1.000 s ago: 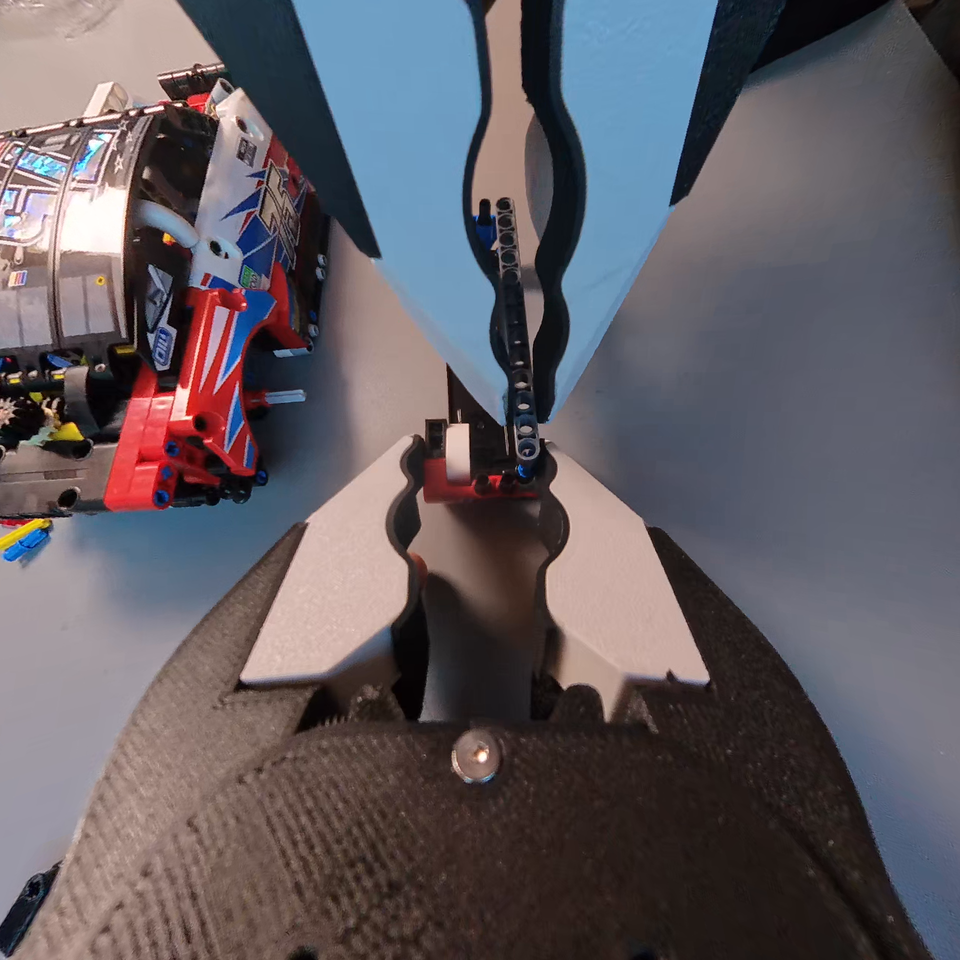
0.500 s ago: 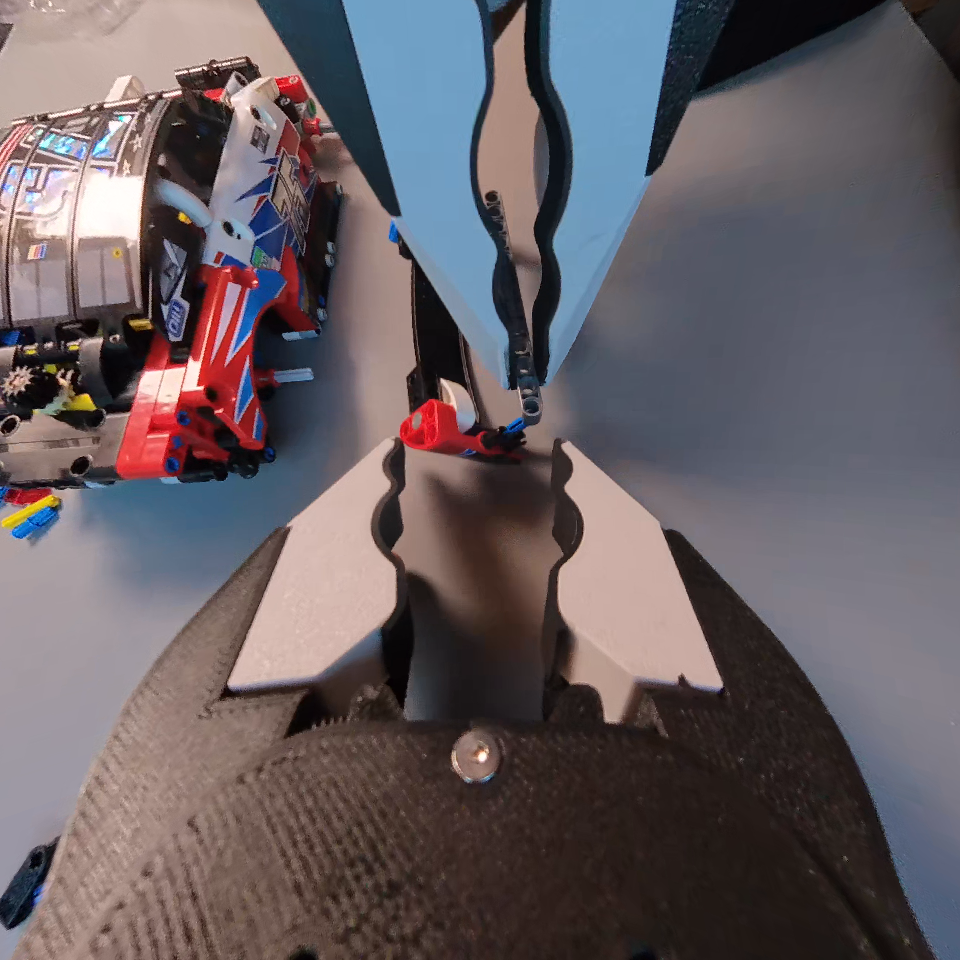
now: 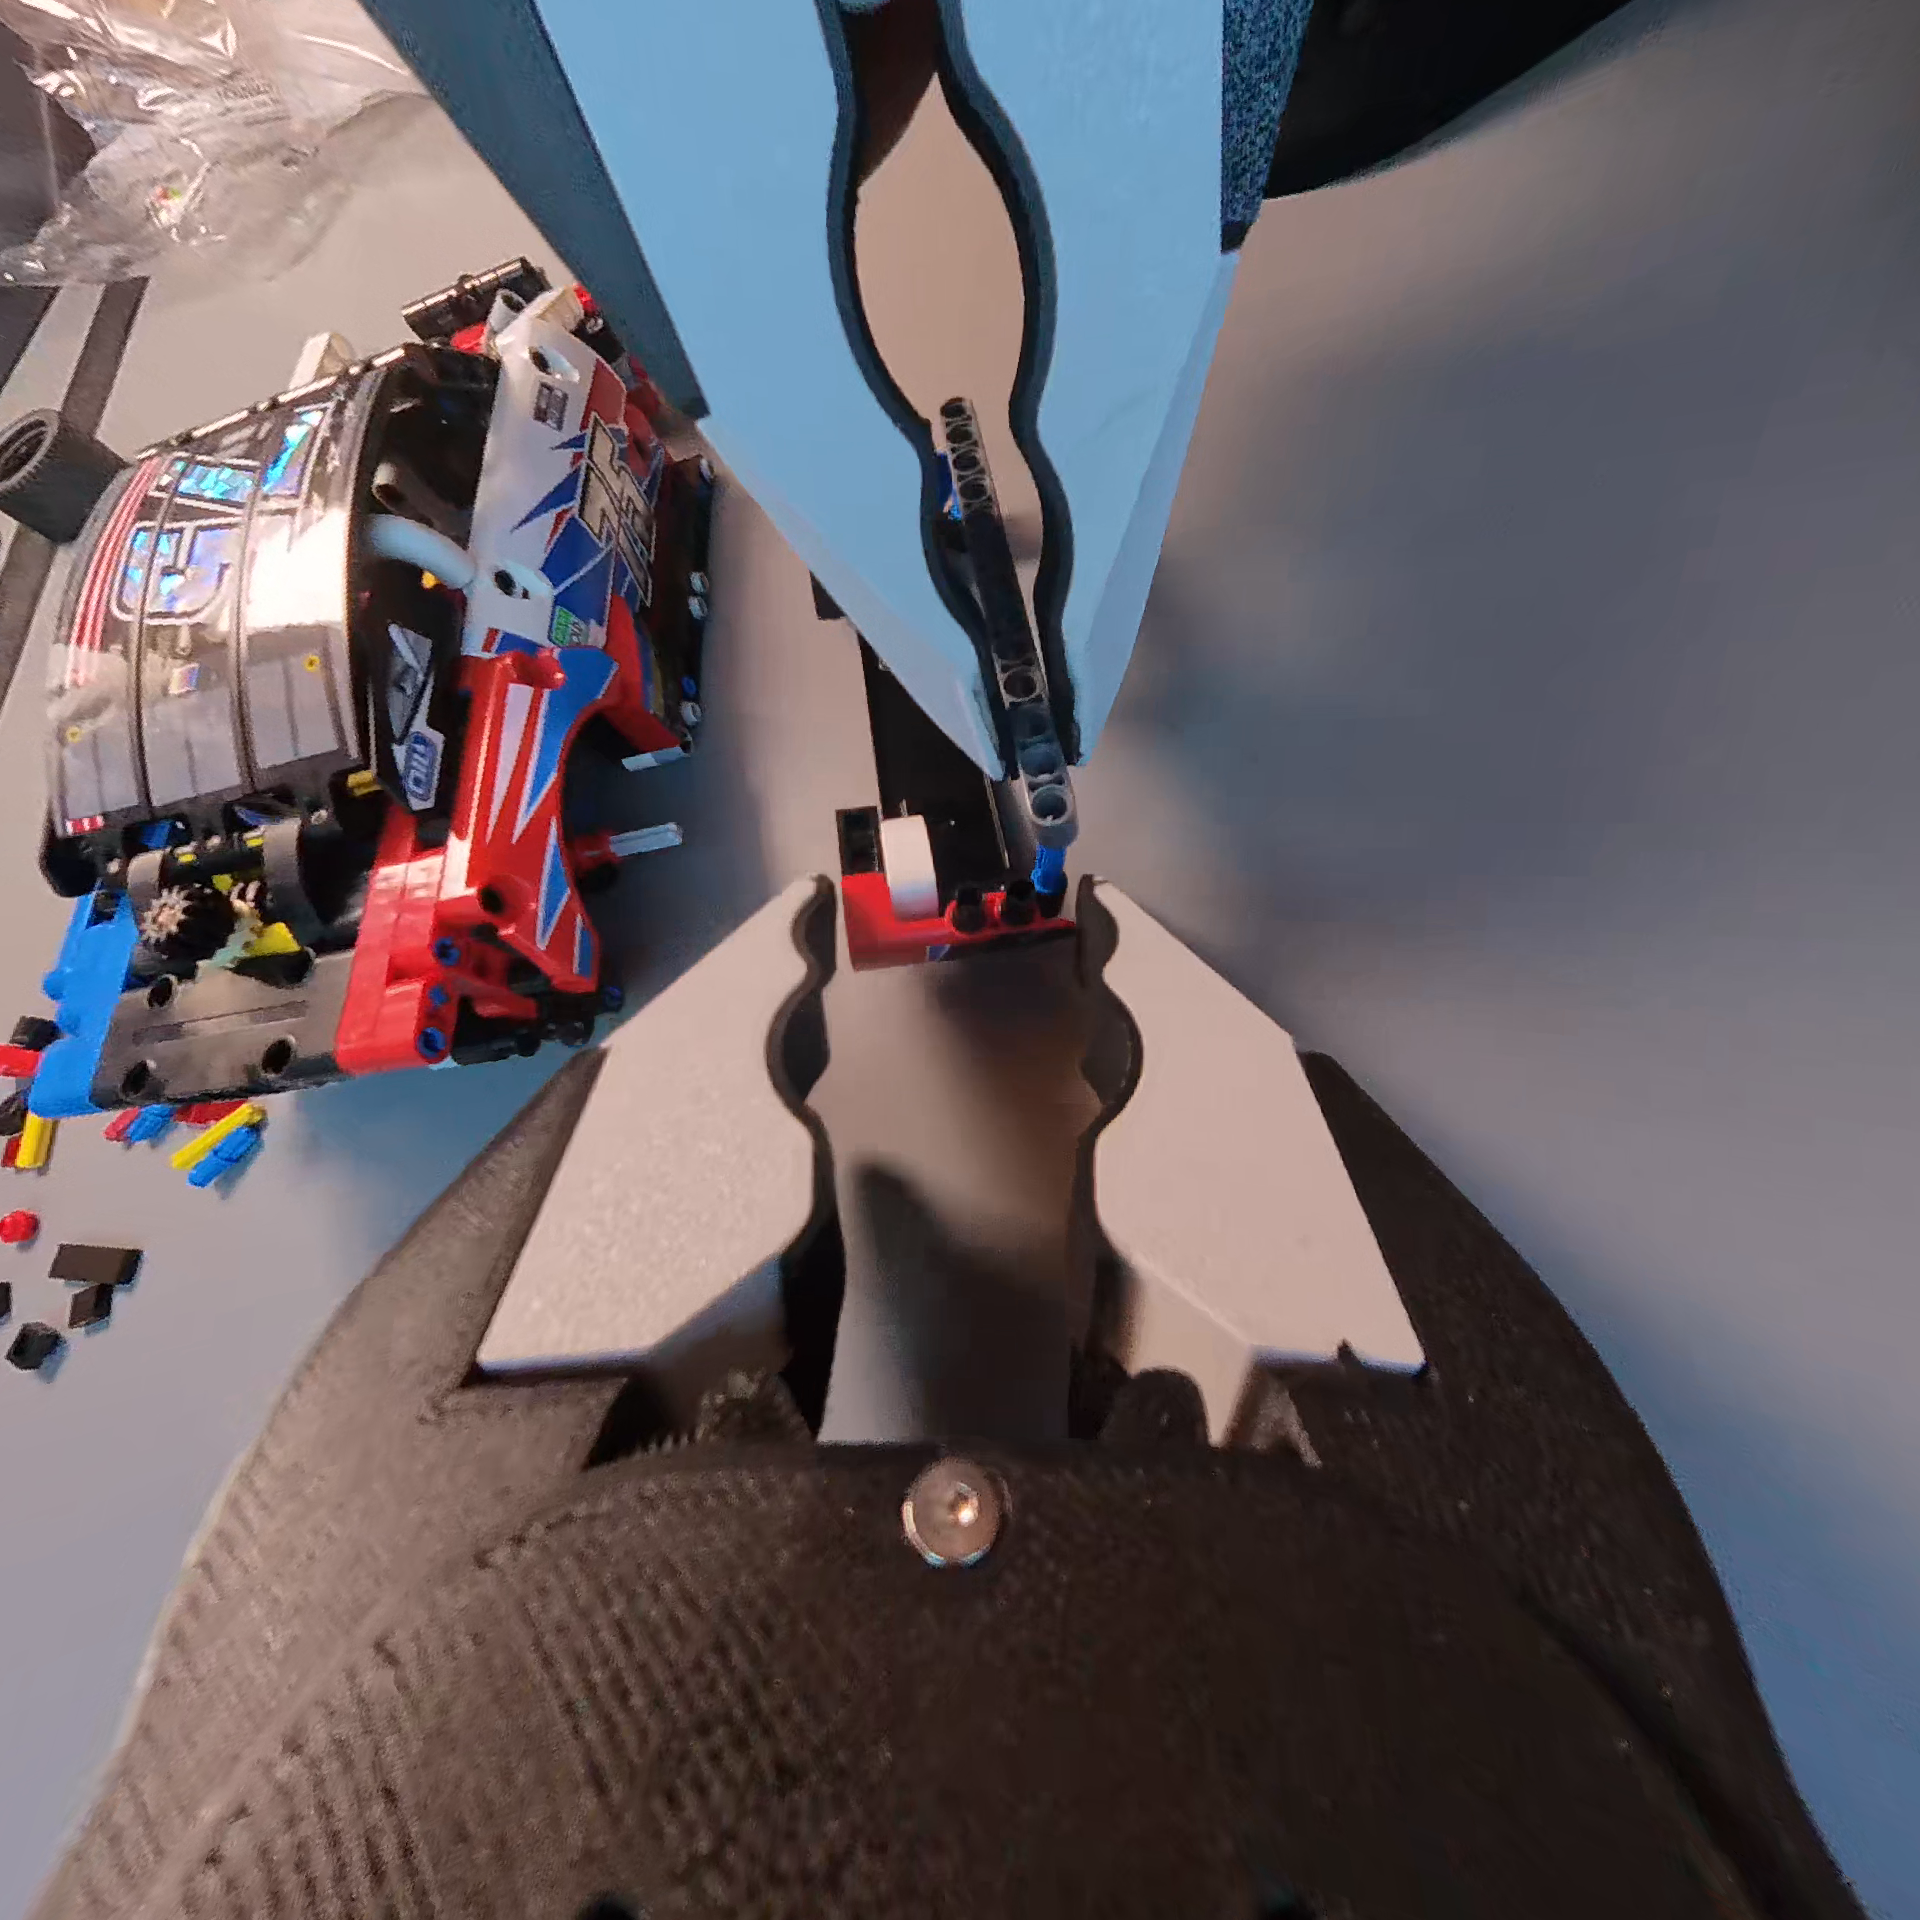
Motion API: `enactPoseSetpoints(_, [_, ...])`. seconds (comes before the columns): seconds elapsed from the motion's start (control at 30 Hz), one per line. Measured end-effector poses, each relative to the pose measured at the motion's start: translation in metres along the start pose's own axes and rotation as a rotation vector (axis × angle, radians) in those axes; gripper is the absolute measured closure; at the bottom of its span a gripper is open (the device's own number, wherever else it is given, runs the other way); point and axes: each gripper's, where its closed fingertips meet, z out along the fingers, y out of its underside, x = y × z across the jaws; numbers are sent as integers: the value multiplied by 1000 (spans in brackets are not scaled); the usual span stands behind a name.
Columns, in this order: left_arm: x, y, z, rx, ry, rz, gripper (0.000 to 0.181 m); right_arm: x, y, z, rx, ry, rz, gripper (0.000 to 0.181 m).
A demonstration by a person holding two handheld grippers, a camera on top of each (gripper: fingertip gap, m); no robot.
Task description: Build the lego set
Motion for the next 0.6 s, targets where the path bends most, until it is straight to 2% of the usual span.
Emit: enactPoseSetpoints(0.6, [-1, 3, 6, -33, 90, -138, 140, 5, 5, 1, -111, 134, -135, 176])
